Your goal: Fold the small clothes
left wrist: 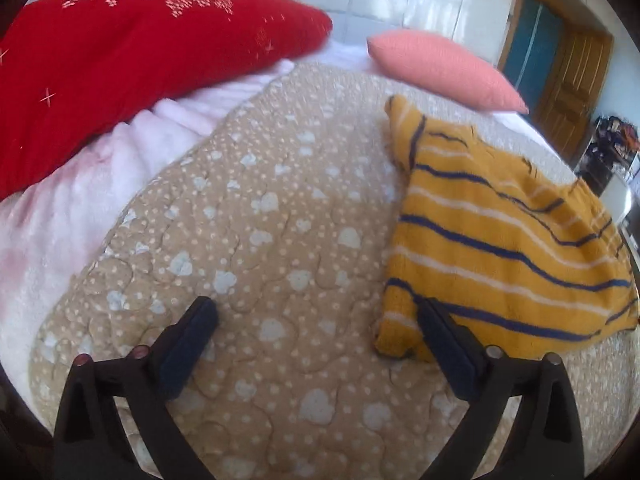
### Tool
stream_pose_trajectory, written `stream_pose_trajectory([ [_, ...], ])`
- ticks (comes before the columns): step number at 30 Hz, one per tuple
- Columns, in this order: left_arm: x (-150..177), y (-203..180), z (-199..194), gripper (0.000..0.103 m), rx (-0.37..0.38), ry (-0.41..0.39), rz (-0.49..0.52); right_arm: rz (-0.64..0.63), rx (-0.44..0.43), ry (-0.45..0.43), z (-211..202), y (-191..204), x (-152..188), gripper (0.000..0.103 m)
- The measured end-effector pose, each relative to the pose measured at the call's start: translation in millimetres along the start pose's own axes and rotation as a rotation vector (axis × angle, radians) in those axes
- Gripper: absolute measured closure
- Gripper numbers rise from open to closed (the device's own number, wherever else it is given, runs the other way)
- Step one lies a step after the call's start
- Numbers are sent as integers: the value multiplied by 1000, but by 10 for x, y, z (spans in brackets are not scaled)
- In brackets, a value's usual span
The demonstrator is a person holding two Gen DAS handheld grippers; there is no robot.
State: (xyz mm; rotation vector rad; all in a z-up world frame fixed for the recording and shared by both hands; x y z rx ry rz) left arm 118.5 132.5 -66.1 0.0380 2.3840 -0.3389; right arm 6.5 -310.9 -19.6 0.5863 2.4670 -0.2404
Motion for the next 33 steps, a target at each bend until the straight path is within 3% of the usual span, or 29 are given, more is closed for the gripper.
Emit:
stream_pose_trajectory([
  [2, 6, -11, 4, 1, -5, -4, 11, 52, 33, 20, 120, -175, 151, 42],
  [4, 19, -12, 0, 0, 5, -11, 15, 111, 27, 38, 265, -317, 283, 41],
  [6, 26, -12, -18, 0, 13, -27, 15, 146, -1, -74, 236, -365, 328, 38],
  [8, 19, -4, -21, 0, 15, -39, 18, 111, 50, -138, 238, -296, 372, 32],
  [12, 31, 5, -28, 0, 14, -50, 17, 30, 170, -173, 234, -175, 382, 25],
  [17, 33, 12, -52, 0, 11, -69, 14, 95, 79, -181, 233, -286, 379, 23],
  [25, 43, 17, -65, 0, 2, -74, 15, 94, 177, -229, 153, -249, 446, 19],
  [33, 46, 19, -63, 0, -3, -74, 15, 103, 164, -239, 128, -286, 473, 18],
])
Point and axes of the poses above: each gripper's, at about its wrist camera, not at the fingertips, and z roughly the way its jaws point, y to its left, x to its underside, the point moved 7 cm from there along z, roughly the way its jaws point, and after that the axes turned 8 degrees about x, right-handed, at the moved point
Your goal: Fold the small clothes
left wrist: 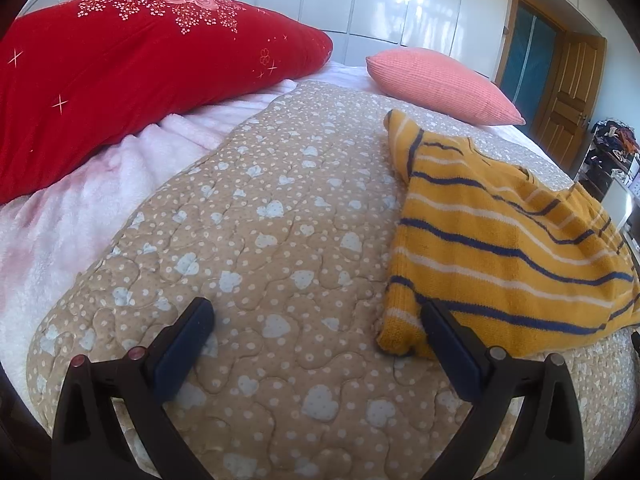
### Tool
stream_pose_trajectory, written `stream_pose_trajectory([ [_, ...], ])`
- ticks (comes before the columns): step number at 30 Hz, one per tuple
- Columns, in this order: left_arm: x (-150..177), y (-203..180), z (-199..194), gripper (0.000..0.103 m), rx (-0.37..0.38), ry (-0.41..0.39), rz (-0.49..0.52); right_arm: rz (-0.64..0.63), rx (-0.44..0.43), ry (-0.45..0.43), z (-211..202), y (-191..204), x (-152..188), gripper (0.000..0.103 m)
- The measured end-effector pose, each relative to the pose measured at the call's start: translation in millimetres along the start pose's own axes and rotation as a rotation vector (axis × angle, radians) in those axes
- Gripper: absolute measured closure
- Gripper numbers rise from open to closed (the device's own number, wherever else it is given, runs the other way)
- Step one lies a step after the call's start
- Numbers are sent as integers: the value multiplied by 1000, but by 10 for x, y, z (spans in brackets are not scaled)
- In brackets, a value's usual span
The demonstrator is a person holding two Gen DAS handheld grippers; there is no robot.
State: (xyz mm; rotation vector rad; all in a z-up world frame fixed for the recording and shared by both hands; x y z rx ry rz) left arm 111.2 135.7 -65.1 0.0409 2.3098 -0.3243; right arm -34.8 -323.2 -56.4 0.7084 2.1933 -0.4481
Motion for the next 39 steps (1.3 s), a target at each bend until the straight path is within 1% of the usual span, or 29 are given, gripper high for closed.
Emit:
stream_pose_trajectory([
  [13, 6, 0, 2, 0, 2, 0, 1, -8, 10, -11, -17, 8, 3, 18],
  [30, 0, 27, -36, 0, 14, -22, -18, -26, 79, -28, -40, -2, -6, 13],
  [39, 2, 23, -34, 0, 13, -22, -18, -27, 79, -29, -42, -6, -8, 13],
])
Point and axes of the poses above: each gripper's, at about its wrist camera, not at the fingertips, and z roughly the way its jaws point, y to its left, x to its underside, the point moved 7 cm from there along z, roughly the way its jaws point, and after that the axes turned 8 degrees about x, right-handed, at the moved point
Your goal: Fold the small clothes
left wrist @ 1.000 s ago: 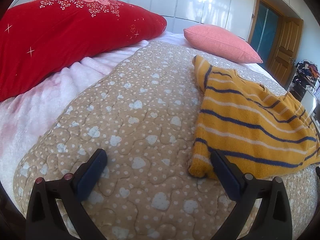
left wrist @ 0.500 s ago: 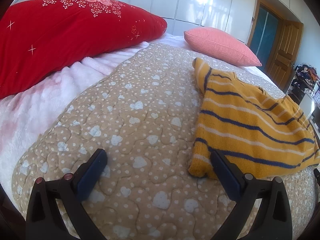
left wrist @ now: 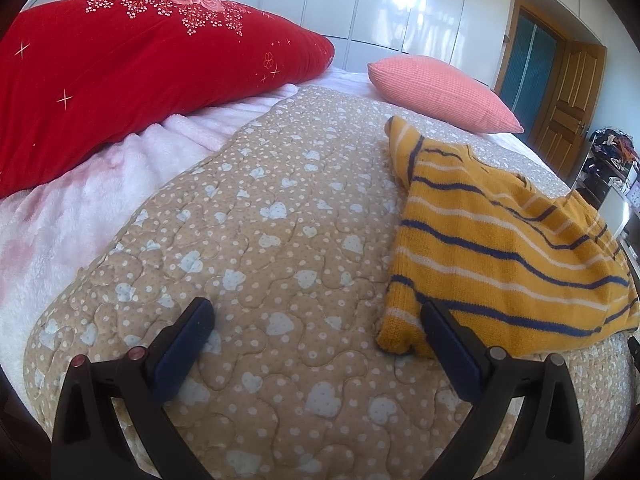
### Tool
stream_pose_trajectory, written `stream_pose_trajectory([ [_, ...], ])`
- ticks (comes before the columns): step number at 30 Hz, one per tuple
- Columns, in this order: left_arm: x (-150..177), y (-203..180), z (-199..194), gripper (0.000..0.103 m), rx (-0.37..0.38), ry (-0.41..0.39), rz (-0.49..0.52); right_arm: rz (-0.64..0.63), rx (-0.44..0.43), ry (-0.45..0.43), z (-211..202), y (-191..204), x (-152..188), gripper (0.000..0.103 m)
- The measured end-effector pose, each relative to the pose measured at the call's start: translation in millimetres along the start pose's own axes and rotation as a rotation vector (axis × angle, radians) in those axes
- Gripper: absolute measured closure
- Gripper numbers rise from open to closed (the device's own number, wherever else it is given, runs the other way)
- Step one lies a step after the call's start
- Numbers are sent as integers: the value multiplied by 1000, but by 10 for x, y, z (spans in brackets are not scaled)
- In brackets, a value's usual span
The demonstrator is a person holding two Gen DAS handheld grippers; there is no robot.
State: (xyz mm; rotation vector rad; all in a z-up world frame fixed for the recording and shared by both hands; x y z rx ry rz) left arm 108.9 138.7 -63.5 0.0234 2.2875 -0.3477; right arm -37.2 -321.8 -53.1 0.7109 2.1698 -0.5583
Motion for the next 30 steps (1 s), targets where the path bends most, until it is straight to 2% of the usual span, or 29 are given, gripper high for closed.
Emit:
stream_pose_trajectory([
  [30, -2, 11, -26, 0, 5, -14, -7, -1, 26, -8, -53, 27, 14, 13],
])
Point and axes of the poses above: each gripper's, at about its wrist camera, not at the fingertips, and z roughly the way its jaws point, y to its left, x to its underside, the point moved 7 cm from there along z, roughly the way its jaws point, and after that the axes turned 8 degrees about x, right-handed, at the moved point
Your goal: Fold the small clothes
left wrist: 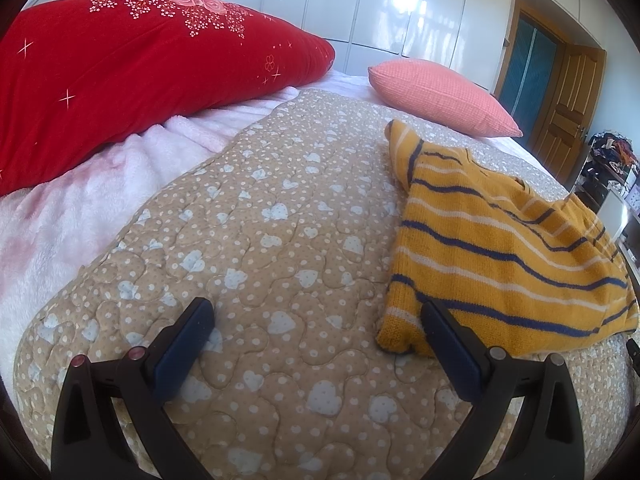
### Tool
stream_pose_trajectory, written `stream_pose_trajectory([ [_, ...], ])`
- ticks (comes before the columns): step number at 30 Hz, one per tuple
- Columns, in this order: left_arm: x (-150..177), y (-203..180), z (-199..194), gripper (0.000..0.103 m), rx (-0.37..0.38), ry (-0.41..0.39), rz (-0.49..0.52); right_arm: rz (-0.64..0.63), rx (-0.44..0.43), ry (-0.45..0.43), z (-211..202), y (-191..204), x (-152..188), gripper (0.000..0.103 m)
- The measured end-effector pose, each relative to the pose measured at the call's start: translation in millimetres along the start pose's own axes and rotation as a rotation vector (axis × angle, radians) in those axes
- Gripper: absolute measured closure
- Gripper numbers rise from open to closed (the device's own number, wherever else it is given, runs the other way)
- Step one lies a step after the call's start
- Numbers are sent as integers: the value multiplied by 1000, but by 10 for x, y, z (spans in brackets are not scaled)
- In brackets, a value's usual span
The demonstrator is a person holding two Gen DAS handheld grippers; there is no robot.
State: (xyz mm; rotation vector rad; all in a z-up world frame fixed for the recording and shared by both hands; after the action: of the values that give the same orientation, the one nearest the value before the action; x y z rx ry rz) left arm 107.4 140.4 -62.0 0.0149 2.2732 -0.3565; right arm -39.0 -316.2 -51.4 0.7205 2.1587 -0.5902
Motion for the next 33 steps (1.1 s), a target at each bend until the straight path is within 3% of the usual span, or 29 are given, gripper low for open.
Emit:
stream_pose_trajectory([
  [19, 16, 13, -74, 0, 33, -40, -22, -49, 110, -31, -39, 42, -2, 9],
  [22, 12, 12, -32, 0, 24, -5, -27, -41, 99, -22, -29, 40, 3, 9],
  [24, -30, -15, 24, 0, -7, 73, -19, -46, 84, 25, 27, 44, -11, 8],
  [26, -127, -42, 50, 0, 25, 93, -51, -26, 31, 111, 119, 13, -65, 5],
  [29, -337, 4, 75, 0, 82, 56, -150, 57, -40, 199, 317, -103, -197, 4],
  [33, -663, 100, 119, 0, 51, -37, -206, 91, -49, 294, 699, -112, -375, 0],
])
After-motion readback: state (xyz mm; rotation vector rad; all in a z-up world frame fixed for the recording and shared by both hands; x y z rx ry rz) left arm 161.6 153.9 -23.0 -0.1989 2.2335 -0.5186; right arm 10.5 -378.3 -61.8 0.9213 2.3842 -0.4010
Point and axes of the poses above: each gripper's, at about its wrist camera, not at the fingertips, and z roughly the way its jaws point, y to its left, x to its underside, the point moved 7 cm from there along z, roughly the way its jaws point, and after that the axes turned 8 degrees about x, right-handed, at the moved point
